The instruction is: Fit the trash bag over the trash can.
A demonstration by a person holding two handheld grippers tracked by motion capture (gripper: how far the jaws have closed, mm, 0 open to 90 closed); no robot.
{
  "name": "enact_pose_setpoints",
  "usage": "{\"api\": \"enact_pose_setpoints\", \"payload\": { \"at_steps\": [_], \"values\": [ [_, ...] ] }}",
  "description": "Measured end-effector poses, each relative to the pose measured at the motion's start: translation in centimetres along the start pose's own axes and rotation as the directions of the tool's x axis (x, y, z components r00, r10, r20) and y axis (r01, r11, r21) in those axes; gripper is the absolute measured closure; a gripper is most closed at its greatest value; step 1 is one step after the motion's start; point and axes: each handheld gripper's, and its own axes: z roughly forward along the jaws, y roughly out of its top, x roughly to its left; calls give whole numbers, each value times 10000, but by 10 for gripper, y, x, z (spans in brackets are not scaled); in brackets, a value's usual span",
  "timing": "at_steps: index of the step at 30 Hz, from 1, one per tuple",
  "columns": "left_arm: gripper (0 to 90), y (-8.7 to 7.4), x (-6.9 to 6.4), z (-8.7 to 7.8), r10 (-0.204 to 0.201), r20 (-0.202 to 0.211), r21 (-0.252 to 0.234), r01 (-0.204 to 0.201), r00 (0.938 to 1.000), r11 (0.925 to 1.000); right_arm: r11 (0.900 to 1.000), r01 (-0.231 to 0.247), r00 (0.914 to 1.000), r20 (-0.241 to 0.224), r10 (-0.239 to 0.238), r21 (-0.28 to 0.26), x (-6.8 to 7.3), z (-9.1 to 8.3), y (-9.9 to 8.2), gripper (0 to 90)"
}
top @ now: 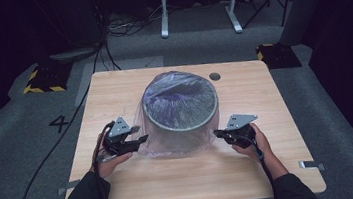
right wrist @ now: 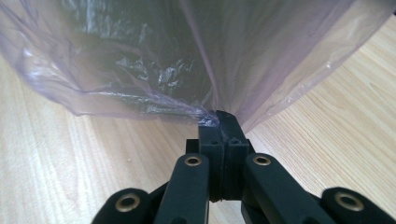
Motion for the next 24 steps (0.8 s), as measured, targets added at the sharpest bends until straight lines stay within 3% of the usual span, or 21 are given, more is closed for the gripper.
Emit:
{"api": "enact_pose_setpoints", "payload": {
  "at_steps": [4,7,8,11,15,18,22,24],
  "values": [
    [199,1,1,-18,-16,501,-658,49,9987,9978,9997,-135,9996,244,139,-184,-3,-5,-1,878],
    [158,4,2,-34,138,747,-1186,-48,9971,9929,9994,-222,9985,493,235,-256,-5,-8,-1,867],
    [159,5,2,-37,132,804,-1269,-30,9967,9919,9989,-323,9979,543,341,-342,-5,-9,-1,843],
    [169,13,1,-47,160,404,-1432,-101,9991,9896,9984,-347,9970,680,376,-436,-5,-11,-1,760],
    [214,24,5,-54,5,287,-1844,48,9996,9828,9974,-394,9980,473,423,-598,-5,-16,3,496],
    [234,32,10,-55,-17,24,-1904,21,10000,9817,9969,-413,9989,212,429,-675,-5,-23,4,357],
    [266,40,17,-52,-157,-258,-2082,100,9995,9780,9967,-421,9991,-136,412,-688,-4,-30,0,262],
    [290,44,19,-50,-163,-366,-2150,81,9992,9766,9963,-527,9986,-98,521,-680,-5,-34,-3,230]
  ]
}}
